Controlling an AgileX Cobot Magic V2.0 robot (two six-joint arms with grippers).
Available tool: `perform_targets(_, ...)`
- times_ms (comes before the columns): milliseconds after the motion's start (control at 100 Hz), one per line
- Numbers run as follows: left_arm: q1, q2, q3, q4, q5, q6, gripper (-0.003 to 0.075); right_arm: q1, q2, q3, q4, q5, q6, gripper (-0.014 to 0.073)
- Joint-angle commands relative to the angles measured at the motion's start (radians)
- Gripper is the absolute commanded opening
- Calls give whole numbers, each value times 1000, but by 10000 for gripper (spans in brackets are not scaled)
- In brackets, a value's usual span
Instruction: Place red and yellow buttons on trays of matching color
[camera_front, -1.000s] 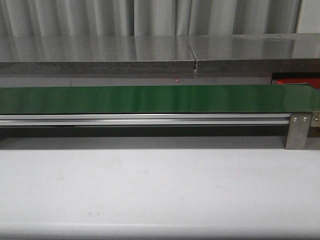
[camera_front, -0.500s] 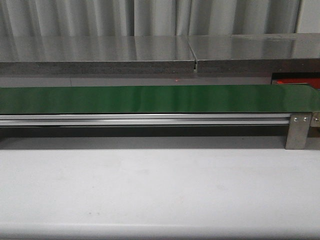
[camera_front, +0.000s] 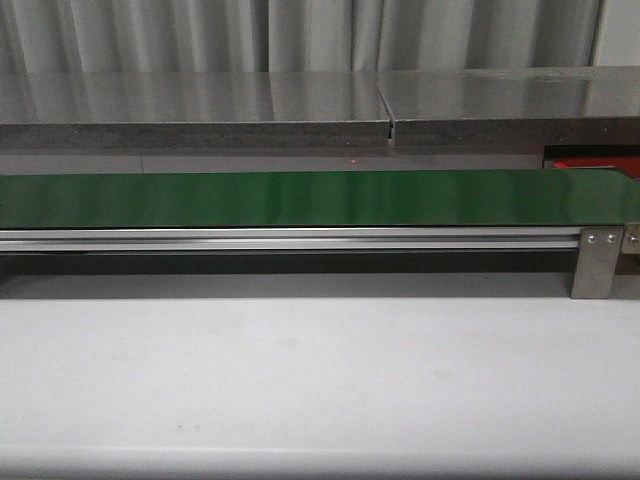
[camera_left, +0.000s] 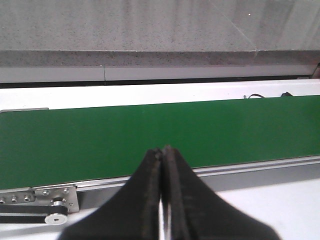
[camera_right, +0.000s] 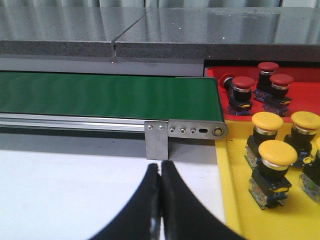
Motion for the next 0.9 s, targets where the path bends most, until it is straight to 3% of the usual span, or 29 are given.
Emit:
perform_targets(0, -9, 0, -29, -29, -48, 3, -19, 0, -17, -18, -13, -88, 4, -118)
perform_targets(540, -9, -6, -29, -29, -92, 3, -19, 0, -17, -18, -13, -88, 4, -118)
perform_targets(670, -9, -43, -28, 51, -99, -10, -19, 0, -17, -18, -13, -88, 4, -118)
perform_targets(740, -9, -72, -18, 160, -105, -102, -19, 0, -17, -18, -13, -88, 4, -118)
perform_targets(890, -9, -157, 47, 464, -147, -430, -19, 0, -17, -18, -13, -88, 4, -118)
